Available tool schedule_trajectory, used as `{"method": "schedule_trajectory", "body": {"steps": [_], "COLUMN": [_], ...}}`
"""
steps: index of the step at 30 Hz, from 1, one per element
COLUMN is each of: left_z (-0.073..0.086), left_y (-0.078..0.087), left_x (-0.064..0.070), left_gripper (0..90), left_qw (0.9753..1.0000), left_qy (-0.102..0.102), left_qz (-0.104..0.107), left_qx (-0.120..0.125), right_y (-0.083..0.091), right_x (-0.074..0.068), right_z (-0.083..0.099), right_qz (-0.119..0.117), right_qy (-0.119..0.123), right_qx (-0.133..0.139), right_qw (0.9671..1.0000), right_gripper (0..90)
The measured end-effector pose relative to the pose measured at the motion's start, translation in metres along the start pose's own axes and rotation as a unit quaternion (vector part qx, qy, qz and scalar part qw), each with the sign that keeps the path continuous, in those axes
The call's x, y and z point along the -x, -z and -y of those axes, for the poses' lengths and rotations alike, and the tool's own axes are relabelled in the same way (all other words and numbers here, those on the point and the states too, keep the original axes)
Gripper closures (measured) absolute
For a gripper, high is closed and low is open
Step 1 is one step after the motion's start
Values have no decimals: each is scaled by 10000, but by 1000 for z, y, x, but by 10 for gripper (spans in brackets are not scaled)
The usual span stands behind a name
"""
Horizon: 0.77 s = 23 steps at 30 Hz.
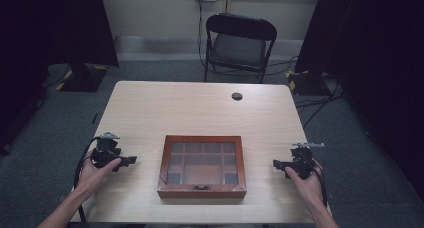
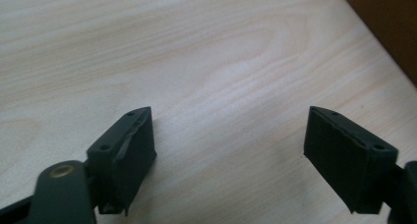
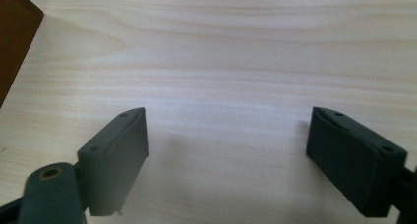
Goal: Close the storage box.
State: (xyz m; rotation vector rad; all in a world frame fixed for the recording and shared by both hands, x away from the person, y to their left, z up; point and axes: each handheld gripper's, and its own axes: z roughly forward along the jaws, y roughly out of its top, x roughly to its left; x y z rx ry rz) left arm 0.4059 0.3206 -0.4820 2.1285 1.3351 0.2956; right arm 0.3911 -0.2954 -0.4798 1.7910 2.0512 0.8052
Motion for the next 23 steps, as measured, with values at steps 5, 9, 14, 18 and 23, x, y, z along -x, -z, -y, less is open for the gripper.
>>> {"method": "schedule_trajectory", "body": {"steps": [5,9,14,18,23], "left_z": [1,3,7,11,11], "left_y": [-7,-11,-19,-22,-22], "left_x": [11,19,20,18,19], "left_gripper": [176,110,0,0,0], "left_qw": [9988,9977,9971,9953,9952], "left_qy": [-246,-200,-252,-405,-345], "left_qz": [-407,-625,-547,-461,-472], "left_qx": [84,184,460,753,788], "right_y": [-9,-18,-20,-22,-22], "right_x": [-14,-25,-24,-24,-24], "right_z": [1,6,10,12,12], "right_qz": [311,535,511,460,462], "right_qy": [178,505,536,578,579], "right_qx": [163,294,578,769,770], "right_qw": [9992,9969,9956,9943,9943], "right_gripper": [76,0,0,0,0]}}
